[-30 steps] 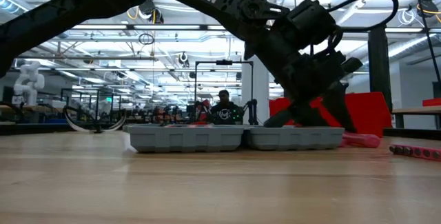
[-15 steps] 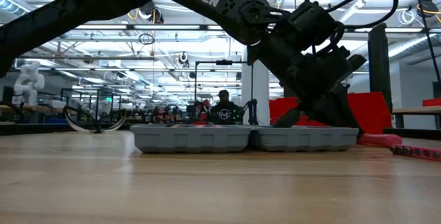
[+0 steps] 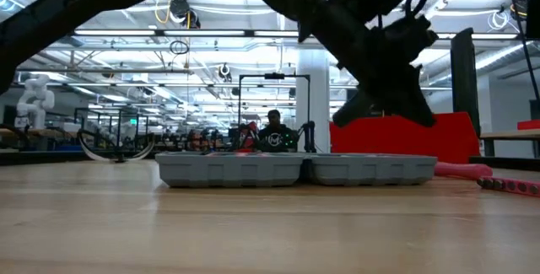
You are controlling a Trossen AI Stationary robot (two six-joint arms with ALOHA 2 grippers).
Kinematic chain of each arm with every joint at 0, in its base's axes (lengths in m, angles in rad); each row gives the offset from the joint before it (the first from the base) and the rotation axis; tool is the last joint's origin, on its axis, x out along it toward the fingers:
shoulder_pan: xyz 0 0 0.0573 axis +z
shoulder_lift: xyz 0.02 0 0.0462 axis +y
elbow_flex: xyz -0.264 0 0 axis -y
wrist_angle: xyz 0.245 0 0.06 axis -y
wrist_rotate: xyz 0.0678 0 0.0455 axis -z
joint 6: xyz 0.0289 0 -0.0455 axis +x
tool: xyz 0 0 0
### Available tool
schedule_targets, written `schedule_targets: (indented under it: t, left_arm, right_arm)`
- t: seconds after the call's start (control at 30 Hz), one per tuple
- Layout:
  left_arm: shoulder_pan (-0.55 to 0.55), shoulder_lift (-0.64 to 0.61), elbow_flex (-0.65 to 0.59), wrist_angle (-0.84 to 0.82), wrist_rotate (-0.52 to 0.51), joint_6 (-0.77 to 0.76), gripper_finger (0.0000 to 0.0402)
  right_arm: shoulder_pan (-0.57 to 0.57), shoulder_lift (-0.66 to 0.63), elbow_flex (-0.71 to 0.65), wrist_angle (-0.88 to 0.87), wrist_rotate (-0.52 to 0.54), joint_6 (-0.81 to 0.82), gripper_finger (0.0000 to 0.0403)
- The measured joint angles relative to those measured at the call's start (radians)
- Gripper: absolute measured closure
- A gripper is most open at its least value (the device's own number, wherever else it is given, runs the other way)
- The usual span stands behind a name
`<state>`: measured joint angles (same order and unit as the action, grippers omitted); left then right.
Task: Prefit tool cases
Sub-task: Put the hammer into the toolbox
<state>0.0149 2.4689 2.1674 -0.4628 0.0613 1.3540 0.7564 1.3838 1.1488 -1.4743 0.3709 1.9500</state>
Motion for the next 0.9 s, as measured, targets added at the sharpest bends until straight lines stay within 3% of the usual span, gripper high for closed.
schedule_targets:
  t: [0.13,0.33,0.5,0.63,0.9]
  left_arm:
    - [-0.004,-0.065,-0.003,-0.127,-0.105,-0.061,0.0400]
    - [0.046,-0.306,0.002,-0.443,-0.016,-0.217,0.0393]
    - [0.141,-0.530,0.001,-0.446,-0.011,-0.388,0.0392]
    - [0.211,-0.705,0.002,-0.374,-0.046,-0.517,0.0392]
    - [0.314,-0.961,0.003,-0.354,-0.050,-0.769,0.0391]
  right_arm:
    - [-0.058,-0.004,-0.139,0.226,0.038,-0.095,0.0272]
    - [-0.195,-0.003,-0.214,0.342,0.077,-0.291,0.0235]
    - [-0.362,-0.003,-0.219,0.394,0.064,-0.488,0.0189]
    - [-0.548,0.006,-0.219,0.523,-0.024,-0.689,0.0159]
    - [-0.829,0.103,-0.219,0.612,-0.105,-0.916,0.0147]
